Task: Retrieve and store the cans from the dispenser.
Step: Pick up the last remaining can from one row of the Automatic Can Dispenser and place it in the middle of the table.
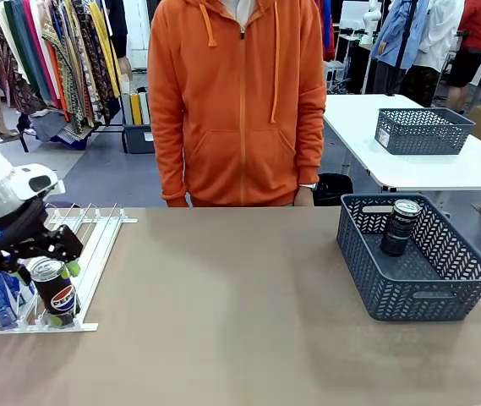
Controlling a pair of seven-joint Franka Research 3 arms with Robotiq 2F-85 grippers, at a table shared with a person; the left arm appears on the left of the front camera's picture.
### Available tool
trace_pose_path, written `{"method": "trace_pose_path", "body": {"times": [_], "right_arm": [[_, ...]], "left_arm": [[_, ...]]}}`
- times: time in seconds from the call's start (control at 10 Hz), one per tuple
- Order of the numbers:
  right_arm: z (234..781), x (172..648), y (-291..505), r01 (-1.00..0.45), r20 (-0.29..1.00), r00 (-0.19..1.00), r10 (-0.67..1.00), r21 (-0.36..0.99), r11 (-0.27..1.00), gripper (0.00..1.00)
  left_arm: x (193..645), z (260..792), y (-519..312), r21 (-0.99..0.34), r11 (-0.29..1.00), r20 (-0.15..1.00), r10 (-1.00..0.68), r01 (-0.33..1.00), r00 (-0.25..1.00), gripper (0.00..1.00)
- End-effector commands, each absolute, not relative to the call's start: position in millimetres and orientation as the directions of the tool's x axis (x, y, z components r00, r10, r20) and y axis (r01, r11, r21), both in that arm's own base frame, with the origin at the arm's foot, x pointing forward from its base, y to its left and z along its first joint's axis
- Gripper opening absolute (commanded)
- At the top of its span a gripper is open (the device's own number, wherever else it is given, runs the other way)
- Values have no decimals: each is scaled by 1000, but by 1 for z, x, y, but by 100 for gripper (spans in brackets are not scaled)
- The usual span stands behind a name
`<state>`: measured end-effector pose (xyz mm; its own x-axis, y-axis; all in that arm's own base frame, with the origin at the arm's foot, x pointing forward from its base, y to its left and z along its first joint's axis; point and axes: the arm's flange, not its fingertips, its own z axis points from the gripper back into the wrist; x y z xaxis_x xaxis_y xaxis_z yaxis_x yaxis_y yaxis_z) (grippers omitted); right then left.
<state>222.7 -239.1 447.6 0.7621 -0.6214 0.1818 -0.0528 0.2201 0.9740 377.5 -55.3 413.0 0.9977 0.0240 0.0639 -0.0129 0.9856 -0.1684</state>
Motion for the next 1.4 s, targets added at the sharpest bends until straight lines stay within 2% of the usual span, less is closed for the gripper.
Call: {"method": "trace_pose_path", "body": {"times": [0.0,0.6,0.7,0.8,0.9,1.3], "right_arm": [[450,221,-241,-63,190,762,-619,973,221,100],[450,221,-241,-63,190,762,-619,973,221,100],[450,221,-241,-63,190,762,-619,973,221,100],[450,221,-241,-63,190,762,-619,973,221,100],[450,221,-241,-63,190,762,-619,973,221,100],[450,221,-241,-63,190,762,-619,973,221,100]], "left_arm": [[385,403,-56,-108,993,74,49,-41,996,100],[385,400,-60,-96,995,55,41,-35,998,100],[385,401,-59,-90,996,53,31,-26,998,82],[384,402,-60,-103,994,52,33,-28,998,24],[384,402,-60,-100,994,52,36,-31,998,0],[385,403,-61,-96,995,54,36,-31,998,0]]}}
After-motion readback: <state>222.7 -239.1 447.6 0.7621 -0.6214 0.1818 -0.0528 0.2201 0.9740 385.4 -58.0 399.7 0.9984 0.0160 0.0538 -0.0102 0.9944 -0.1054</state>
